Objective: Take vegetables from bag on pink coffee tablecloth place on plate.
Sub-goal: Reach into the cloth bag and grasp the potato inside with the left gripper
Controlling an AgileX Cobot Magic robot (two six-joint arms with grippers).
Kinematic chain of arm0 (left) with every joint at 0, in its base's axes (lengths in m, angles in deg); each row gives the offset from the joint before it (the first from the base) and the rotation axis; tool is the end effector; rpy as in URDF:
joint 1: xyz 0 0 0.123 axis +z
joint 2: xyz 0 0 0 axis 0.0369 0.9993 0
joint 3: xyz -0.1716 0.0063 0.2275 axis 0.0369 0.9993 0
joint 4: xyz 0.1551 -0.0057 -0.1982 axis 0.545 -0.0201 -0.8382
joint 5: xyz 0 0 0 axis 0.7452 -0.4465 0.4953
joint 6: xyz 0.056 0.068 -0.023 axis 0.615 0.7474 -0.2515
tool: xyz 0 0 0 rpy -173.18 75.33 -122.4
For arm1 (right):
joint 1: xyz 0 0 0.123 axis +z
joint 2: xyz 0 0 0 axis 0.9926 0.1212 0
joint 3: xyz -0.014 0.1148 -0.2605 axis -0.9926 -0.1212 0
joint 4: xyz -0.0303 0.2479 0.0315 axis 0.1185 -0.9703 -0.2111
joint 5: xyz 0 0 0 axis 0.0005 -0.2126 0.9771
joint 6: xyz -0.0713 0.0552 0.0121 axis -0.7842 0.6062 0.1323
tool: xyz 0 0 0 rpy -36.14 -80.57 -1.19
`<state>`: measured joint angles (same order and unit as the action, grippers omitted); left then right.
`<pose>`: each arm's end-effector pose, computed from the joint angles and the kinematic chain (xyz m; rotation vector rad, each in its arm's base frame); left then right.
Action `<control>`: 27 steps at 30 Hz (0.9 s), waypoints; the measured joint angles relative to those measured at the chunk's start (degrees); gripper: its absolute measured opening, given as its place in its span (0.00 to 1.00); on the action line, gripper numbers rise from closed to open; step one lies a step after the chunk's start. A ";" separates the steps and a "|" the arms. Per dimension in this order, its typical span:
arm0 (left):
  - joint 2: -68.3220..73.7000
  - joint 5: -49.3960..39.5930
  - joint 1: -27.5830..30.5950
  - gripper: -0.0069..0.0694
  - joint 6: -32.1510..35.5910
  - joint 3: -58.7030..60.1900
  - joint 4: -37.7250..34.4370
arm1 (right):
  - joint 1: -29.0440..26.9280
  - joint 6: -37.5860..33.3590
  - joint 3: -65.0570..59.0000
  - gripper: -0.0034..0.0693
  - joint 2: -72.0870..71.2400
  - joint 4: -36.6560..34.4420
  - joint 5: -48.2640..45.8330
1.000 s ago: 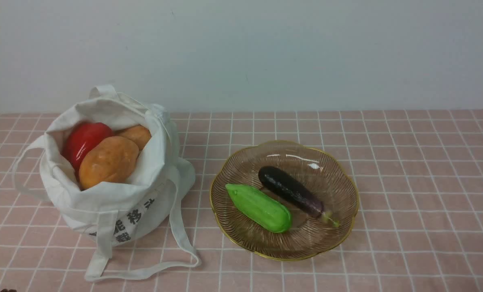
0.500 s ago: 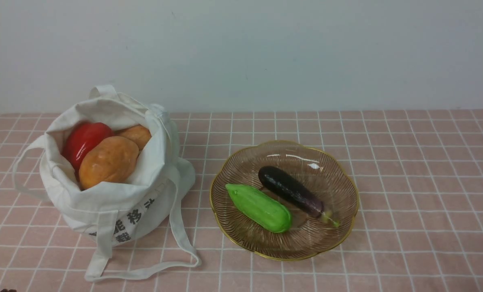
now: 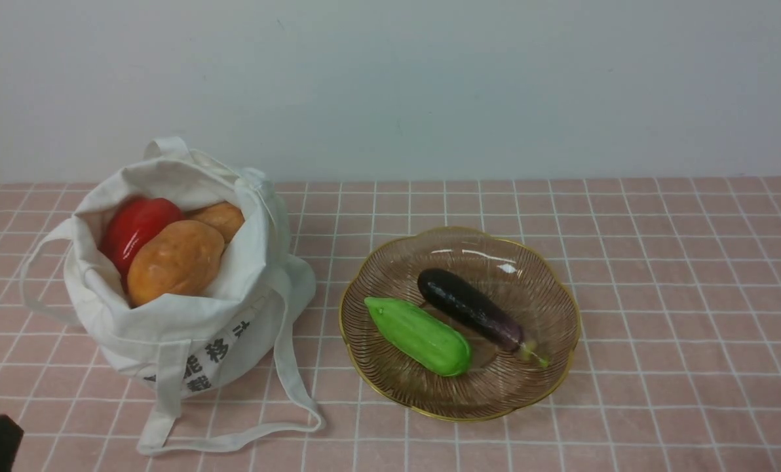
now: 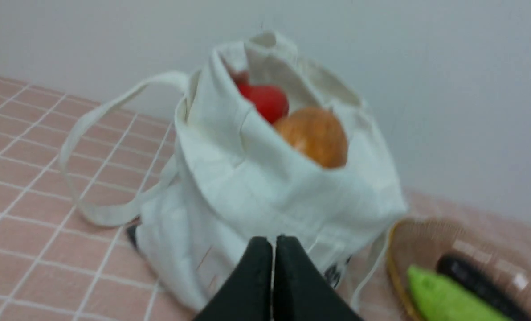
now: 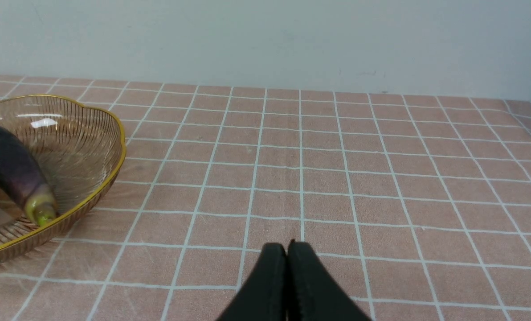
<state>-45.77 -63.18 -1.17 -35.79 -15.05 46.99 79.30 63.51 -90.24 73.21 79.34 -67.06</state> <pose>0.0567 -0.0059 0.1956 -0.2798 1.5805 -0.4066 0.0524 0.0020 0.1719 -0.0243 1.8772 -0.0204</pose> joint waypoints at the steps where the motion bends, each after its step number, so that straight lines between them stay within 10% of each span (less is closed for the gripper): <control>1: 0.00 0.30 0.00 0.08 -0.07 0.00 -0.34 | 0.00 0.00 0.00 0.03 0.00 0.00 0.00; 13: 0.32 18.48 0.00 0.08 0.22 -10.03 -6.01 | 0.00 0.00 0.00 0.03 0.00 0.00 0.00; 27: 41.97 -46.55 0.00 0.08 13.23 -57.98 0.95 | 0.00 0.00 0.00 0.03 0.00 0.00 0.00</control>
<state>-3.80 -109.73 -1.17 -22.56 -73.03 47.94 79.30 63.51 -90.24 73.21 79.34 -67.06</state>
